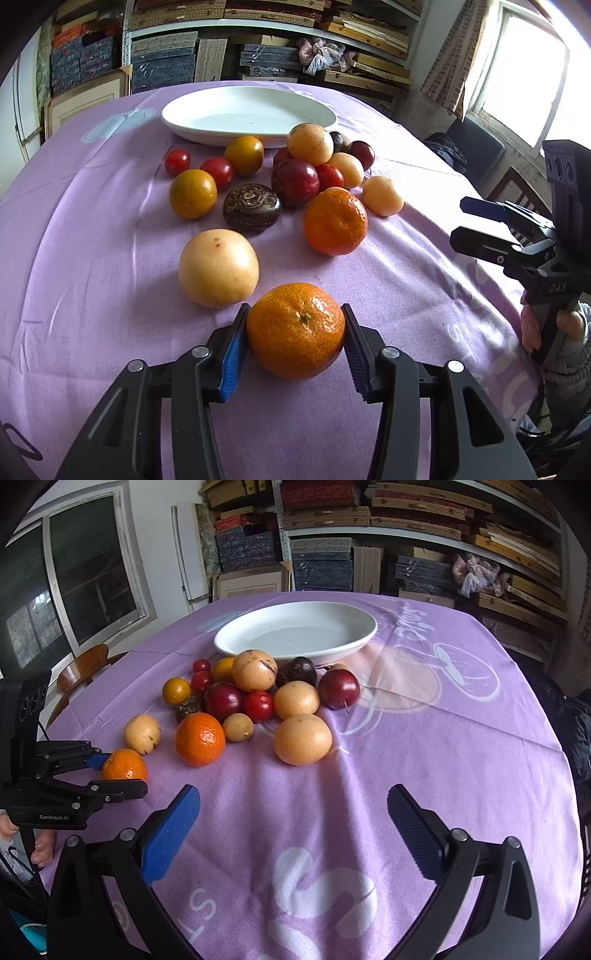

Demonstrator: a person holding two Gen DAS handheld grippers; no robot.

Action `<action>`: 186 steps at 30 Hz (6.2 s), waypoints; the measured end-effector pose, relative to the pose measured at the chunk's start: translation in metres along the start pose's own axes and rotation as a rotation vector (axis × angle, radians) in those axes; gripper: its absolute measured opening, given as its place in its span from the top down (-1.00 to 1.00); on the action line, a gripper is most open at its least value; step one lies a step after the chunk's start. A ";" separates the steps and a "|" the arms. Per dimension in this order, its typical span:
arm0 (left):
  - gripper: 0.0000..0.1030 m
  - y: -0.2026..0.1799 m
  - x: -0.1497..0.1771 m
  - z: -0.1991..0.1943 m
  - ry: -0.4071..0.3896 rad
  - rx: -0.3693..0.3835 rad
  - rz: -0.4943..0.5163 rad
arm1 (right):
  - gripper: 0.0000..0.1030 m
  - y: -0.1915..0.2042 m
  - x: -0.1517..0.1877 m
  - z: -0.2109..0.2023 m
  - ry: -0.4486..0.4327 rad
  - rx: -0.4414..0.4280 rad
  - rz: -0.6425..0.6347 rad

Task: Organize fruits
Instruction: 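Grasp the tangerine with the left gripper while the right gripper reaches toward the fruit pile, then set the tangerine on the plate with left gripper while right places a pale fruit, then grasp the large pale grapefruit with the left gripper, then place the grapefruit on the plate with left gripper while right places a tangerine, then grasp the yellow-orange citrus with the left gripper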

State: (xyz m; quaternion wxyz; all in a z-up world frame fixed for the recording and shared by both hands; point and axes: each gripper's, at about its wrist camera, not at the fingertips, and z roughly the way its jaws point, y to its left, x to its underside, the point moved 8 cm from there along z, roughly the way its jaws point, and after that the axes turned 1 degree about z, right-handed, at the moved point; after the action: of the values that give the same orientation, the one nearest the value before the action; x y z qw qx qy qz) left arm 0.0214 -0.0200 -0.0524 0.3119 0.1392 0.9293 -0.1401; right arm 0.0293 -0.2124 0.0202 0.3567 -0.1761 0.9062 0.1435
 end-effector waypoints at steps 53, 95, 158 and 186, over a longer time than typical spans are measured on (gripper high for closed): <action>-0.15 0.077 -0.193 0.048 -0.163 -0.155 -0.058 | -0.28 -0.027 -0.158 0.109 -0.067 0.008 -0.030; 0.08 0.044 -0.034 0.011 -0.051 -0.091 -0.023 | -0.92 -0.018 -0.071 0.008 -0.279 -0.057 -0.023; 0.09 0.077 -0.190 0.064 -0.124 -0.182 -0.116 | 0.11 0.003 -0.160 0.115 -0.106 0.011 -0.121; -0.63 0.081 -0.077 0.016 -0.134 -0.307 -0.058 | -0.92 0.004 -0.085 -0.020 -0.495 0.081 -0.174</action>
State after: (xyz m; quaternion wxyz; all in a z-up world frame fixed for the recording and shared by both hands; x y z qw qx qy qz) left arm 0.1177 0.0359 -0.0309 0.3865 0.0536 0.9206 -0.0144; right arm 0.0736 -0.1977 0.0938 0.5853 -0.1986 0.7777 0.1147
